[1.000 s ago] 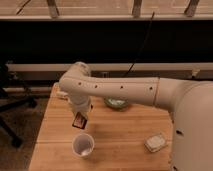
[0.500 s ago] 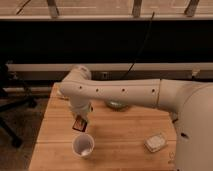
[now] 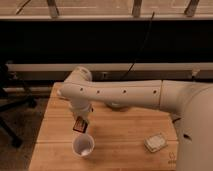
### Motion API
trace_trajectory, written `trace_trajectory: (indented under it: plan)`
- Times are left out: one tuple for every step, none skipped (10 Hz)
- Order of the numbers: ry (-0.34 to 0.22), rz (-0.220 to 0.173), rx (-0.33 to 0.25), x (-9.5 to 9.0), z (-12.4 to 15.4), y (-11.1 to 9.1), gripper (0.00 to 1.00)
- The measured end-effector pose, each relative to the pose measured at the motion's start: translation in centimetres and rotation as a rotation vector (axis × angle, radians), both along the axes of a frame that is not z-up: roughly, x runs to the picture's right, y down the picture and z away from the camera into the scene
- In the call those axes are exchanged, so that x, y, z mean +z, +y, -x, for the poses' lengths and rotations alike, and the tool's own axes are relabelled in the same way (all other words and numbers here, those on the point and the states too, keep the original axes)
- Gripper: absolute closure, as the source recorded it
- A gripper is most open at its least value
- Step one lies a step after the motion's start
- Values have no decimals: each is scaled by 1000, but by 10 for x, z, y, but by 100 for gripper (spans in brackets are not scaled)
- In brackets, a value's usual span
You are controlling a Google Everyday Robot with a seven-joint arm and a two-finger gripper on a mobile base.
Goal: Place the eraser in the ceramic cup
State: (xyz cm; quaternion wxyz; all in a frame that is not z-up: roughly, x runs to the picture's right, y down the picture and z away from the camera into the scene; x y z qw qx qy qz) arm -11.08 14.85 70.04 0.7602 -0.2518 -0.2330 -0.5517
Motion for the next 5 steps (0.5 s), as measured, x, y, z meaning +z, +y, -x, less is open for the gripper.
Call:
trace_trajectory:
  plan:
    - [-13, 11, 8, -4, -1, 4, 100]
    - [-24, 20, 15, -9, -4, 10, 100]
    - [-37, 29, 15, -14, -3, 16, 100]
    - [-53, 38, 16, -20, -2, 23, 100]
    - [-67, 46, 18, -27, -3, 29, 100]
